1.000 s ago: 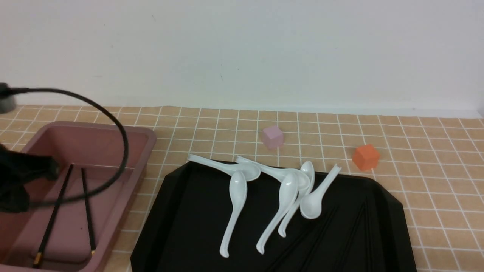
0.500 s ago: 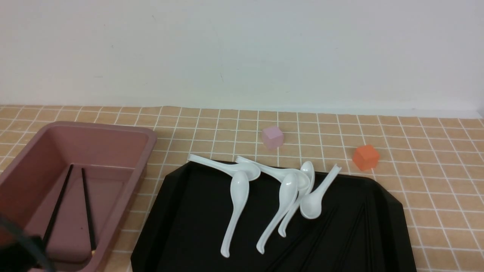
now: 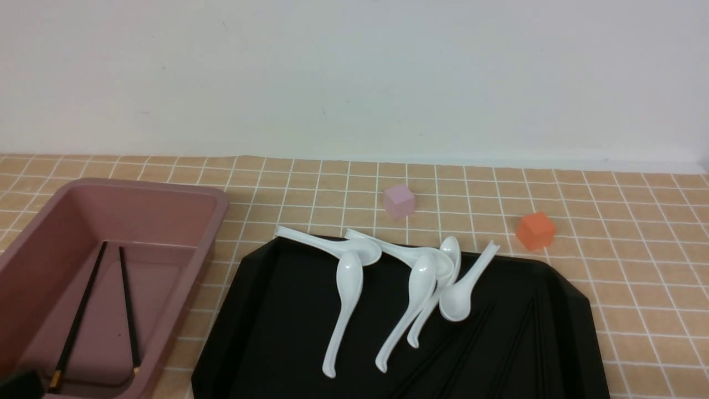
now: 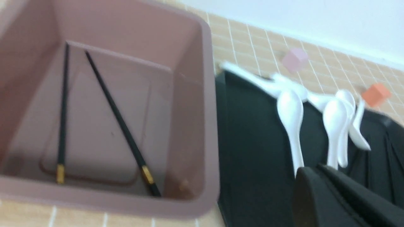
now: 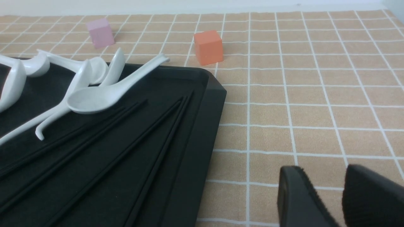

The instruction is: On brown tablecloth take chopsticks from black tray and put them in box.

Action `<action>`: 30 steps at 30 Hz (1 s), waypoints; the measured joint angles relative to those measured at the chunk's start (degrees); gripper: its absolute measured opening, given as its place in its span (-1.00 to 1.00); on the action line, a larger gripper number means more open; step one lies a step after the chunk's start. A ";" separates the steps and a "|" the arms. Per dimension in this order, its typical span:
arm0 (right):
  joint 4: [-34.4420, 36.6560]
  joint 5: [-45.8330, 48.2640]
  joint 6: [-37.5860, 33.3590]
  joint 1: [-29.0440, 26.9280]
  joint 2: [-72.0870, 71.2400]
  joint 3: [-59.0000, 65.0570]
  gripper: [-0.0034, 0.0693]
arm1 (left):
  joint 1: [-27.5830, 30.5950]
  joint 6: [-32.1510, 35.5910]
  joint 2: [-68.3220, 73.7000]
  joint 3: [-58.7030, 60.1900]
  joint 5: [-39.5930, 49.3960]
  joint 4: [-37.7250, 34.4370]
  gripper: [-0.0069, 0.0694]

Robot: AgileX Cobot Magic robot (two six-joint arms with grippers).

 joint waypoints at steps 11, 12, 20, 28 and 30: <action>0.00 0.00 0.00 0.00 0.00 0.00 -0.25 | 0.00 -16.85 -11.32 16.71 -10.39 16.37 -0.85; 0.00 0.00 0.00 0.00 0.00 0.00 -0.25 | 0.00 -19.37 -12.61 18.57 -10.45 18.48 -0.85; 0.00 0.00 0.00 0.00 0.00 0.00 -0.25 | 0.00 -23.18 -13.51 20.09 -9.94 20.85 -0.85; 0.00 0.00 0.00 0.00 0.00 0.00 -0.25 | -1.03 -23.18 -13.51 20.09 -9.76 21.36 -0.85; 0.00 0.00 0.00 0.00 0.00 0.00 -0.25 | -2.04 -23.18 -13.51 20.09 -9.76 21.36 -0.85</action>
